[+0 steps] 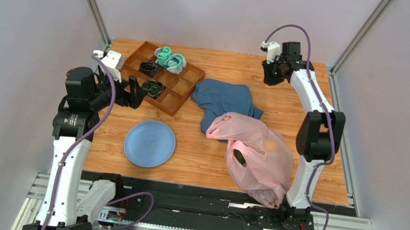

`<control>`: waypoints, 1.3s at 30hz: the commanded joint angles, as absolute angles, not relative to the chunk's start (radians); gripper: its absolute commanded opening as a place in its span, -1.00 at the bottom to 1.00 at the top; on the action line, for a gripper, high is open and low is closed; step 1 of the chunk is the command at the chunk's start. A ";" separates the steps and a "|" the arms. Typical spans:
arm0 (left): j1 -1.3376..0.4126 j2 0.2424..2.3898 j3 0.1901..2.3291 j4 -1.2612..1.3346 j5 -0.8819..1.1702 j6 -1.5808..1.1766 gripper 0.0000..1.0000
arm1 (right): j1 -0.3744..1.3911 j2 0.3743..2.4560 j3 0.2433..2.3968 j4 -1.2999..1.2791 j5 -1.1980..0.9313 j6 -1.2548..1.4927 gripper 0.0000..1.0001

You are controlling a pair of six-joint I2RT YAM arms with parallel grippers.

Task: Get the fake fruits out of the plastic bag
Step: Move the distractor to the center of the board.

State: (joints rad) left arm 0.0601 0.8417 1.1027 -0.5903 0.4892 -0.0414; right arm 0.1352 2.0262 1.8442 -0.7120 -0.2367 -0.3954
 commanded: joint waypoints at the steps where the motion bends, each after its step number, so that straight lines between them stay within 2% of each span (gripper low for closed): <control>1: 0.058 0.853 1.150 -0.678 0.471 0.031 0.73 | 0.225 2.178 2.023 -0.958 -0.394 -0.472 -0.70; 7: 0.058 0.867 1.147 -0.724 0.491 0.038 0.74 | 0.285 2.281 1.999 -1.031 -0.407 -0.419 -0.74; 10: 0.060 0.882 1.173 -0.764 0.463 0.069 0.74 | 0.285 2.389 2.068 -1.078 -0.306 -0.393 -0.83; 11: 0.058 0.893 1.180 -0.770 0.453 0.089 0.73 | 0.285 2.422 2.110 -1.094 -0.255 -0.365 -0.98; 16: 0.058 0.926 1.207 -0.790 0.414 0.112 0.74 | 0.219 2.640 2.512 -1.138 -0.069 -0.301 -1.00; 17: 0.058 0.934 1.207 -0.790 0.414 0.113 0.74 | 0.212 2.664 2.535 -1.087 -0.049 -0.308 -1.00; 20: 0.058 0.942 1.201 -0.781 0.419 0.112 0.73 | 0.186 2.623 2.473 -0.871 -0.003 -0.331 -1.00; 23: 0.058 0.942 1.178 -0.750 0.429 0.097 0.72 | 0.170 2.531 2.416 -0.761 -0.079 -0.290 -1.00; 24: 0.058 0.940 1.172 -0.744 0.446 0.089 0.72 | 0.167 2.489 2.425 -0.773 -0.166 -0.279 -0.99; 25: 0.058 0.940 1.160 -0.727 0.455 0.083 0.72 | 0.167 2.464 2.440 -0.790 -0.213 -0.267 -0.94; 26: 0.058 0.940 1.155 -0.721 0.468 0.069 0.72 | 0.170 2.427 2.451 -0.825 -0.251 -0.256 -0.63; 28: 0.058 0.942 1.147 -0.706 0.485 0.060 0.72 | 0.176 2.279 2.418 -0.838 -0.281 -0.209 -0.28; 29: 0.057 0.948 1.147 -0.704 0.524 0.052 0.72 | 0.178 2.219 2.357 -0.838 -0.291 -0.201 -0.03; 31: 0.043 0.957 1.166 -0.700 0.573 0.040 0.78 | 0.178 2.019 2.291 -0.844 -0.340 -0.206 0.16; 32: 0.029 0.968 1.175 -0.699 0.624 0.028 0.81 | 0.178 1.950 2.246 -0.845 -0.351 -0.221 0.39; 34: -0.046 0.977 1.189 -0.698 0.663 0.022 0.85 | 0.172 1.799 2.119 -0.847 -0.415 -0.248 0.60; 35: -0.076 0.989 1.190 -0.695 0.693 0.020 0.87 | 0.169 1.654 2.077 -0.862 -0.460 -0.311 0.80; 39: -0.262 1.038 1.166 -0.689 0.723 0.046 0.99 | 0.164 1.315 1.847 -0.916 -0.642 -0.421 0.99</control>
State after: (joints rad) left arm -0.1280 1.0019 1.1538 -0.7204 0.6235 0.0395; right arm 0.1703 1.6409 1.9938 -0.8501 -0.4145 -0.2916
